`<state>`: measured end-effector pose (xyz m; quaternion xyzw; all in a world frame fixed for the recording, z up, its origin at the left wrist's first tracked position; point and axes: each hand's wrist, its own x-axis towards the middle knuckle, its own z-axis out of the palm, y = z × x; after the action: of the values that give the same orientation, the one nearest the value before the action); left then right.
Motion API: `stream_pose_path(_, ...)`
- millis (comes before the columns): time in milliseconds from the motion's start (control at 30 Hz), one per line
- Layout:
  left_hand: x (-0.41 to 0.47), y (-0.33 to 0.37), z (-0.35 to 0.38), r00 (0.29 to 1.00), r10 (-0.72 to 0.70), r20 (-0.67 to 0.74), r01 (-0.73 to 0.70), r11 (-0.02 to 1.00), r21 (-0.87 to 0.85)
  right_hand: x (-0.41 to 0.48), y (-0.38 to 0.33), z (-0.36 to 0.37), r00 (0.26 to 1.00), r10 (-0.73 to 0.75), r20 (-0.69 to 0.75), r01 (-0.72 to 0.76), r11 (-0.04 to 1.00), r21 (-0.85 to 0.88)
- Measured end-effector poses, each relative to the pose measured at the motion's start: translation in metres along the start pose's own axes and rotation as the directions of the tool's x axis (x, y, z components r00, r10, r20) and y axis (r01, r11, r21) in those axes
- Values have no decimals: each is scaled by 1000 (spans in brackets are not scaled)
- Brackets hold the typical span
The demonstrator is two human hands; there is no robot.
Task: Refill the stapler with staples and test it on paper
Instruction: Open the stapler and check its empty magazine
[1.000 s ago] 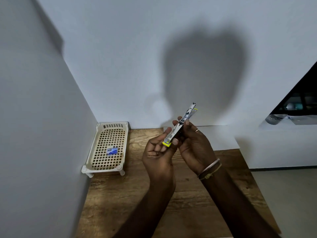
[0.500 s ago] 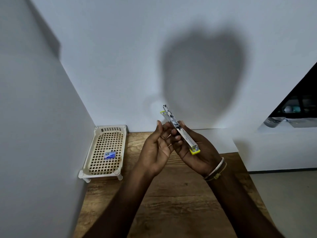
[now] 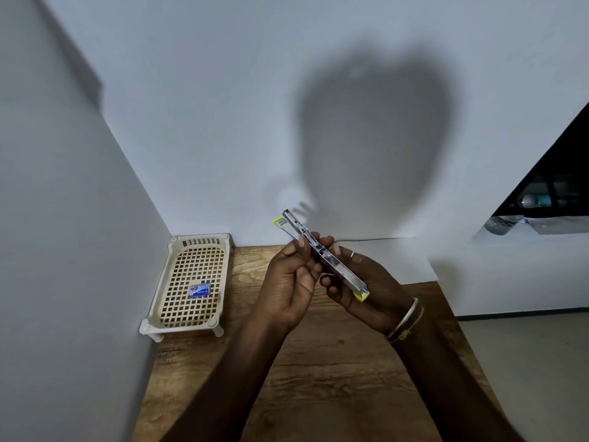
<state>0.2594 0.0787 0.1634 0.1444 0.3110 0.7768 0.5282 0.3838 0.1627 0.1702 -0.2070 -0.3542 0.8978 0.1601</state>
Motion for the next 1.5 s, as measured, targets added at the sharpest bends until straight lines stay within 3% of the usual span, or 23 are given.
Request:
stream_pose_path(67,-1,0,-5,999,23,-27,-23,1000,-21,-3,-6,-12,983,-127,-130,82,948,-308)
stream_pose_path(100,-1,1,-7,999,21,-37,-22,999,-24,-5,-10,-17,950,-250,-185,134,865,-483)
stream_pose_path(167,-2,4,-10,998,12,-59,-13,1000,-8,-6,-23,-21,833,-522,-185,208,605,-768)
stream_pose_path(233,-3,5,-10,996,13,-83,-11,1000,23,-3,-33,-8,741,-671,-5,296,333,-895)
stream_pose_path(333,-3,1,-5,992,26,-121,-21,999,38,10,-36,29,704,-647,292,393,13,-919)
stream_pose_path(433,-2,-2,3,990,40,-136,-34,998,47,24,-35,54,733,-553,395,358,-179,-916)
stream_pose_path(733,-5,-2,-1,979,50,-200,-39,998,58,28,-38,62,734,-538,415,341,-236,-910)
stream_pose_path(867,-9,-1,-1,974,46,-223,-27,996,85,28,-39,66,743,-506,438,308,-323,-895)
stream_pose_path(1033,-9,4,-1,968,36,-247,-14,996,91,27,-41,69,751,-500,431,343,-262,-902)
stream_pose_path(1133,-10,5,-1,964,16,-264,13,994,105,31,-44,73,778,-466,420,311,-295,-903)
stream_pose_path(1233,-11,6,-2,958,1,-285,25,996,88,33,-45,73,806,-417,420,303,-320,-898)
stream_pose_path(1500,-16,12,-3,945,-66,-322,96,992,79,33,-41,67,902,-205,380,326,-251,-911)
